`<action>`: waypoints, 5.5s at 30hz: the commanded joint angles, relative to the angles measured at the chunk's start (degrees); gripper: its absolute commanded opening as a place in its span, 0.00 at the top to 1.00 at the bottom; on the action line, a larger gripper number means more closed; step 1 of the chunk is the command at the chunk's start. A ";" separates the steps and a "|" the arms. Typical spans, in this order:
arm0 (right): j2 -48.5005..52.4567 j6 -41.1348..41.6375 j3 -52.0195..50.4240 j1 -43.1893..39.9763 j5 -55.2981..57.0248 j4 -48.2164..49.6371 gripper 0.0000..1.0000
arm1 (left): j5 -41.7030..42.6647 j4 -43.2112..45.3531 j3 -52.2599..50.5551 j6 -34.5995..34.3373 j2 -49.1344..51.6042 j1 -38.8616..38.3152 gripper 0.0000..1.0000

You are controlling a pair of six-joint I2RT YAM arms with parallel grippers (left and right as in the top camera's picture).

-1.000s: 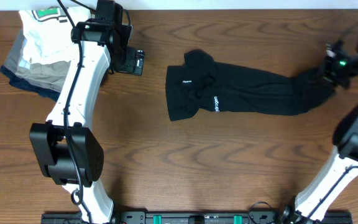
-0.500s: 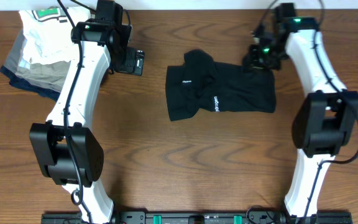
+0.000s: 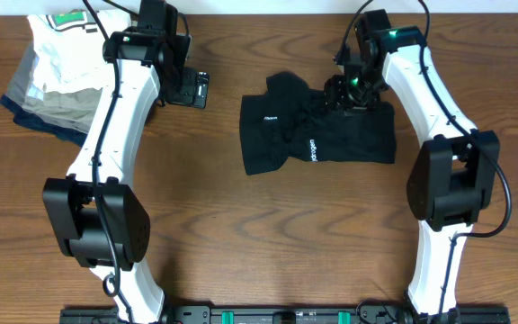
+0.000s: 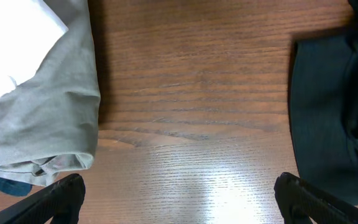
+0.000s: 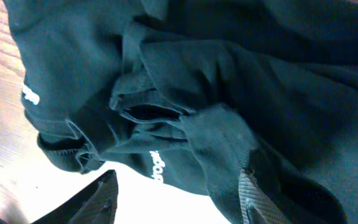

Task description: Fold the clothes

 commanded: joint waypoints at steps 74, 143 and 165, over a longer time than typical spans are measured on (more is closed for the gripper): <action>-12.72 -7.72 -13.88 4.46 4.66 0.07 0.20 | 23.23 3.58 -1.79 0.28 5.77 0.22 0.02; -12.66 -6.95 -14.45 -6.10 4.20 5.05 0.40 | 35.50 8.13 -3.72 -15.89 19.54 -2.58 0.94; -5.90 0.94 -35.60 -6.56 -7.43 31.67 0.99 | 25.55 4.68 -3.61 -12.85 9.14 -0.44 0.94</action>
